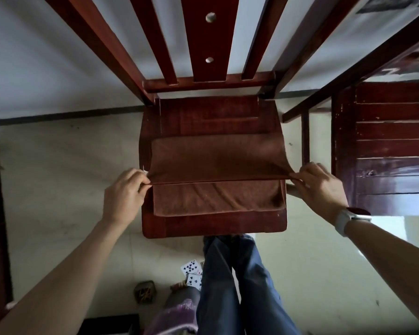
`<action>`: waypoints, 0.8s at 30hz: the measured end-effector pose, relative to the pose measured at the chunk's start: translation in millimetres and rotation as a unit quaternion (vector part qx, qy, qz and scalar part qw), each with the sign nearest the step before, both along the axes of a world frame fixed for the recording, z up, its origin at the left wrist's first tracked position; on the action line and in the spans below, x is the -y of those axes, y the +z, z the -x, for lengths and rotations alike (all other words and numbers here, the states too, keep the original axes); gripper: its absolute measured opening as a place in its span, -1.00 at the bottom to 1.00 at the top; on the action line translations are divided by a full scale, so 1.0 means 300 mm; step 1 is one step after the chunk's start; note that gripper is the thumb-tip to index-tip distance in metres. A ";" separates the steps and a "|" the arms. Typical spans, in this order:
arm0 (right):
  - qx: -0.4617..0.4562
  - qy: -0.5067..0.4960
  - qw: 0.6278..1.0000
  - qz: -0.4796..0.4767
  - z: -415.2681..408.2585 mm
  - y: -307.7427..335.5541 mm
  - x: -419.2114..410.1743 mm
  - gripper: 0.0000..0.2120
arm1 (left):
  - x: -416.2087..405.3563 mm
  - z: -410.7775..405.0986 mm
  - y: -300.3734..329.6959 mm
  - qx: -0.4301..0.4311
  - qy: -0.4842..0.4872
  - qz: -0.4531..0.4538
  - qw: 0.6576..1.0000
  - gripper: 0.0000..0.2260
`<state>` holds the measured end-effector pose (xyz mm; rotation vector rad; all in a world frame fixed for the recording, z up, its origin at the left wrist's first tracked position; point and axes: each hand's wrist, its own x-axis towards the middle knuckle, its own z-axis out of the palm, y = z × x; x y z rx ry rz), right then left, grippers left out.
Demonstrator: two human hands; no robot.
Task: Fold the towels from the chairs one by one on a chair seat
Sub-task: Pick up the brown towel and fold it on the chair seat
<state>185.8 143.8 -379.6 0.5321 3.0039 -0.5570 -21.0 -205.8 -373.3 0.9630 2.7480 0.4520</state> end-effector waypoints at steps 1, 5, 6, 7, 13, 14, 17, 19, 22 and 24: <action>0.006 0.013 1.000 -0.004 -0.027 -0.015 0.007 -0.89 | 0.017 -0.026 -0.015 0.010 -0.005 0.008 1.000 -0.81; -0.010 0.037 0.999 -0.016 -0.110 -0.067 0.029 -0.88 | 0.069 -0.107 -0.061 0.028 -0.008 0.034 0.999 -0.80; -0.014 0.046 0.999 -0.020 -0.127 -0.075 0.033 -0.84 | 0.079 -0.123 -0.068 0.026 -0.013 0.040 0.999 -0.80; -0.018 0.061 0.998 -0.028 -0.141 -0.081 0.035 -0.80 | 0.087 -0.137 -0.073 0.023 -0.019 0.044 0.999 -0.80; -0.025 0.099 0.992 -0.071 -0.192 -0.119 0.046 -0.79 | 0.118 -0.197 -0.106 0.019 -0.057 0.070 0.996 -0.78; -0.020 0.105 0.991 -0.079 -0.197 -0.126 0.051 -0.81 | 0.119 -0.204 -0.116 0.019 -0.058 0.077 0.995 -0.78; -0.017 0.121 0.988 -0.098 -0.207 -0.150 0.068 -0.91 | 0.124 -0.226 -0.147 0.024 -0.058 0.097 0.993 -0.80; -0.016 0.125 0.986 -0.106 -0.212 -0.165 0.078 -0.85 | 0.128 -0.237 -0.164 0.027 -0.057 0.104 0.993 -0.82; 0.005 0.121 0.986 -0.115 -0.212 -0.183 0.089 -0.97 | 0.126 -0.240 -0.183 0.023 -0.066 0.108 0.992 -0.85; 0.034 0.120 0.985 -0.119 -0.226 -0.186 0.096 -0.80 | 0.124 -0.241 -0.188 0.017 -0.070 0.115 0.991 -0.86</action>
